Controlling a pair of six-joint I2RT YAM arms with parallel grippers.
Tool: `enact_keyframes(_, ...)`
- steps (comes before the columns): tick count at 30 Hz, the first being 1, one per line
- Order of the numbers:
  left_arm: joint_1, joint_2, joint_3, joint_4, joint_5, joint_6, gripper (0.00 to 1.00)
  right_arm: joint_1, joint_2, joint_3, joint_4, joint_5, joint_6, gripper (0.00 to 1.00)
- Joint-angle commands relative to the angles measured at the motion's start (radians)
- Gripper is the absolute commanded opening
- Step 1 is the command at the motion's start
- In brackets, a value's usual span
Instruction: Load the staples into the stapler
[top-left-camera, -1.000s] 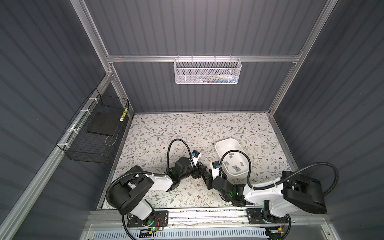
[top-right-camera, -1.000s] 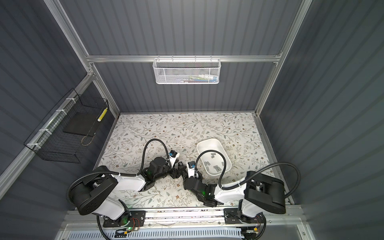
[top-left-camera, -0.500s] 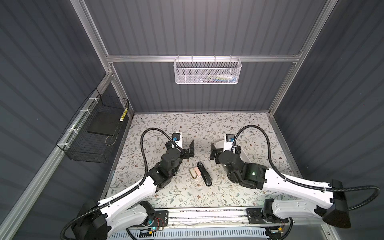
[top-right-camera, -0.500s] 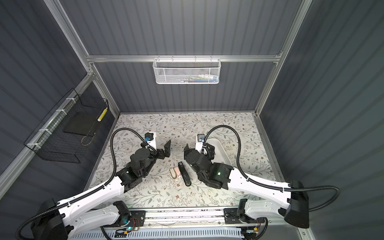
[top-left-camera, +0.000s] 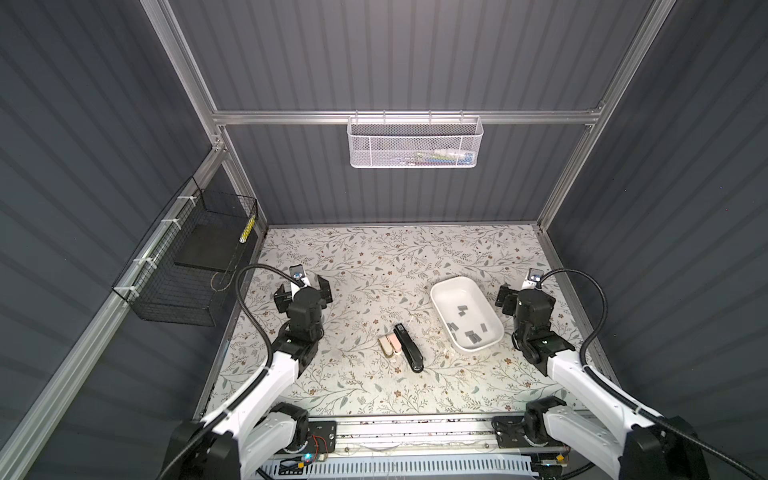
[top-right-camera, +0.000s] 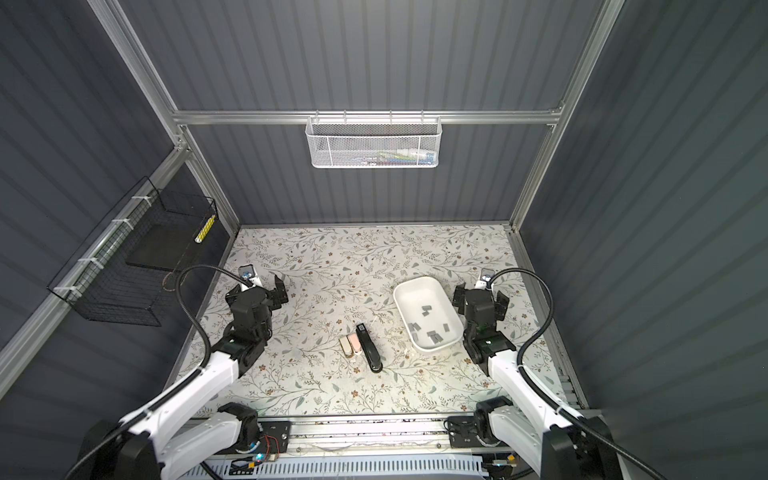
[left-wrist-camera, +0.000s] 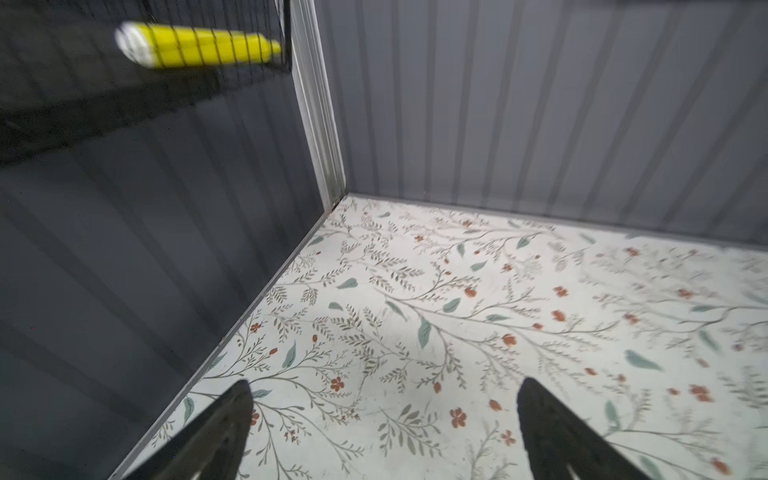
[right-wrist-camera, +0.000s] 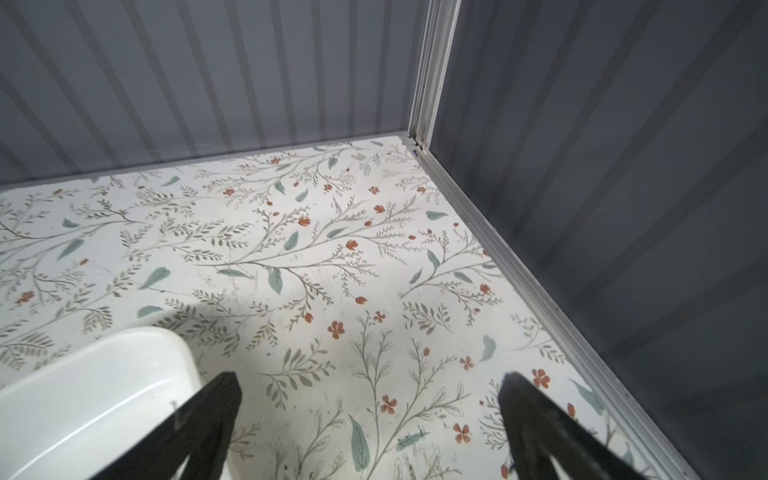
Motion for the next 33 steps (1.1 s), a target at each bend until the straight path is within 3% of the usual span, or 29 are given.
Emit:
enact_keyframes(1,0.051,0.199,-0.054,0.168,0.057,0.052,0.99,-0.051,0.131,0.007,0.257,-0.043,-0.046,0.99)
enact_keyframes(4,0.064,0.389,-0.068,0.41,0.014,0.122,0.99,-0.096,0.319,-0.004,0.452,-0.043,-0.091,0.99)
enact_keyframes(5,0.066,0.413,-0.037,0.369,0.042,0.137,0.99,-0.092,0.33,0.038,0.362,-0.033,-0.091,0.99)
enact_keyframes(7,0.085,0.435,-0.01,0.348,0.134,0.145,0.99,-0.112,0.347,0.014,0.431,-0.101,-0.117,0.99)
enact_keyframes(9,0.102,0.468,-0.014,0.413,0.192,0.153,0.99,-0.144,0.416,-0.045,0.645,-0.148,-0.122,0.99)
enact_keyframes(11,0.175,0.541,-0.025,0.51,0.336,0.111,0.99,-0.196,0.373,-0.001,0.469,-0.258,-0.062,0.99)
enact_keyframes(13,0.232,0.561,-0.017,0.509,0.409,0.067,0.99,-0.223,0.402,-0.05,0.6,-0.323,-0.062,0.99)
enact_keyframes(17,0.25,0.565,-0.029,0.52,0.438,0.056,0.99,-0.244,0.438,-0.103,0.725,-0.371,-0.057,0.99)
enact_keyframes(33,0.249,0.575,-0.033,0.542,0.456,0.07,0.99,-0.243,0.433,-0.089,0.692,-0.352,-0.048,0.99)
